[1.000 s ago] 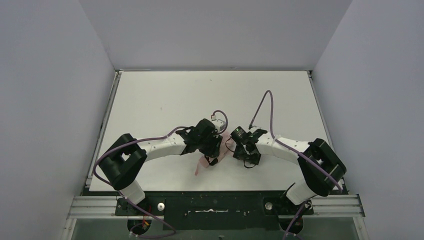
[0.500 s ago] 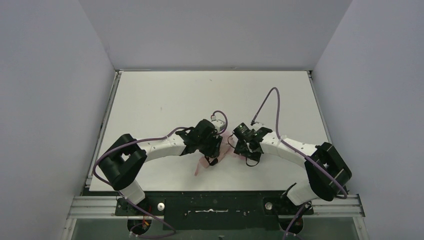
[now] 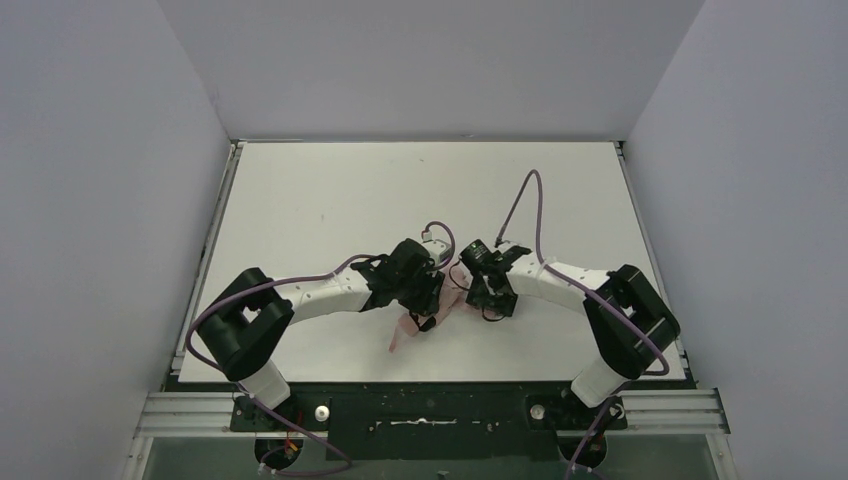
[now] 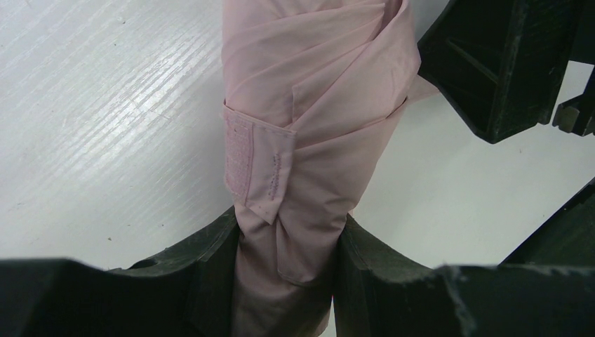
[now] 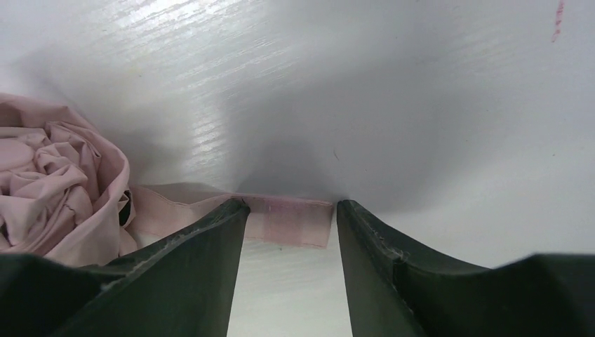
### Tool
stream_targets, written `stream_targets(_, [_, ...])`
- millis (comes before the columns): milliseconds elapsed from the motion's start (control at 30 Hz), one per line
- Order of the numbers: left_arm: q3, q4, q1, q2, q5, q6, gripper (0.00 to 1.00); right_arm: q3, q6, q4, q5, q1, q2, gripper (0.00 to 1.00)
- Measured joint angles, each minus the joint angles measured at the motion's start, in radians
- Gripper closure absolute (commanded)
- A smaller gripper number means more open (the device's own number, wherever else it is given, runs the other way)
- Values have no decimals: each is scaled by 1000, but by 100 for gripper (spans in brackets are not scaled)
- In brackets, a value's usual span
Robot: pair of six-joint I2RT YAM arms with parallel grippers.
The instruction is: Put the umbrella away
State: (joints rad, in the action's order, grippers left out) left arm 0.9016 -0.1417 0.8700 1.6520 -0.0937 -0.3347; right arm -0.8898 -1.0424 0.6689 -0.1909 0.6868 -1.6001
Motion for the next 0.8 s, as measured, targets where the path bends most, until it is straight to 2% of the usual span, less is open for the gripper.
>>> stream_targets(200, [-5, 4, 0, -5, 0, 0, 100, -17, 14, -3, 9, 0, -19, 65])
stream_targets(267, [-5, 4, 1, -5, 1, 0, 100, -15, 18, -9, 9, 0, -19, 78])
stream_targets(433, [-9, 6, 2, -6, 2, 0, 100, 10, 35, -48, 28, 0, -11, 100])
stream_targets(667, [-9, 3, 9, -8, 39, -34, 100, 106, 37, -164, 64, -5, 72, 100])
stream_targets(800, [-9, -3, 11, -8, 90, -72, 100, 171, 6, -237, 99, 41, 128, 100])
